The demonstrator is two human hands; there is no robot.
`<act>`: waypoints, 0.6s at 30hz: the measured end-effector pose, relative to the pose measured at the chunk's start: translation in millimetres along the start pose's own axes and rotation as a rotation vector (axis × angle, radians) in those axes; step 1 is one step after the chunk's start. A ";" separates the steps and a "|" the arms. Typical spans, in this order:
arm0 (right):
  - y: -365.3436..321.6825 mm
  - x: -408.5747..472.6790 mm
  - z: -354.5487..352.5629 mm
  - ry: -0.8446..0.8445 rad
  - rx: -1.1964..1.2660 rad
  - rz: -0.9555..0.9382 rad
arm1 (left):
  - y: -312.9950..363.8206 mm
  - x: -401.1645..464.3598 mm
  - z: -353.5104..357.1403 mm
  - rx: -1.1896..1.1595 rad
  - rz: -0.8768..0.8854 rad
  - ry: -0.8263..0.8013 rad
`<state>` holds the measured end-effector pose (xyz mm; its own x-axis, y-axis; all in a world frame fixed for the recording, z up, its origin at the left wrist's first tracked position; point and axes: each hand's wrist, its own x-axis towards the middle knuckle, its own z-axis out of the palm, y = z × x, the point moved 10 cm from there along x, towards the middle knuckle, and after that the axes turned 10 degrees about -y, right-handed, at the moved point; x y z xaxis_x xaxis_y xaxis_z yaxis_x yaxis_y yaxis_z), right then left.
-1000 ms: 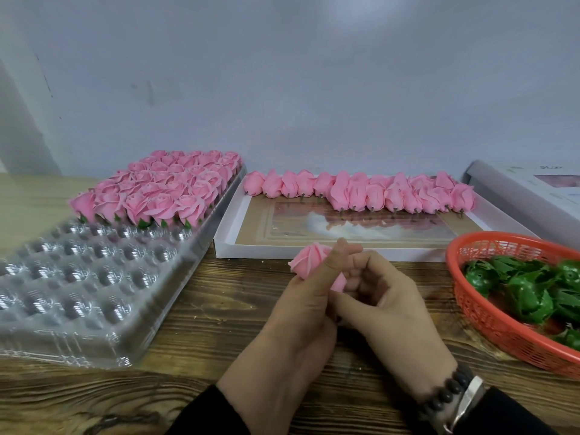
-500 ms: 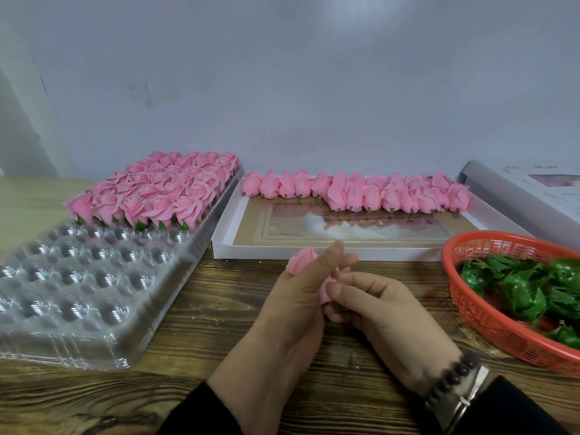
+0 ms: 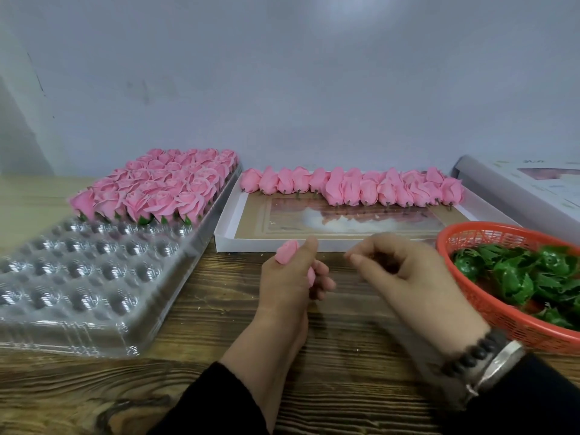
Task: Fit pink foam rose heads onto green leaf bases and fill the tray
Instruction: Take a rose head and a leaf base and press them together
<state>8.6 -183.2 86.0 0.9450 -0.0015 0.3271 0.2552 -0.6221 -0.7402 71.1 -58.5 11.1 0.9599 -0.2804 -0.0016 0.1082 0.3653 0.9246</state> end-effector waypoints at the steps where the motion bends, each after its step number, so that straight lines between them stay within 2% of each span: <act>1: -3.7 1.6 -12.4 0.025 -0.058 -0.019 | 1.0 -0.1 1.0 0.046 0.009 -0.007; 4: -2.6 6.9 -56.0 0.088 -0.262 0.000 | 0.9 -0.3 4.6 0.122 0.009 -0.031; 7: 22.0 14.0 -89.3 0.063 -0.497 0.152 | 0.5 -0.6 6.6 0.150 -0.001 -0.051; 13: 84.3 22.5 -95.0 -0.175 -0.957 0.451 | 0.7 -1.2 9.4 0.178 -0.008 -0.071; 18: 106.2 21.1 -90.0 -0.362 -1.043 0.549 | -0.1 -1.6 10.2 0.182 -0.023 -0.081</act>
<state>37.2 -319.8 67.2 0.9202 -0.3459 -0.1833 -0.3218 -0.9350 0.1492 66.9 -67.1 14.9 0.9331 -0.3596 0.0005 0.0741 0.1936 0.9783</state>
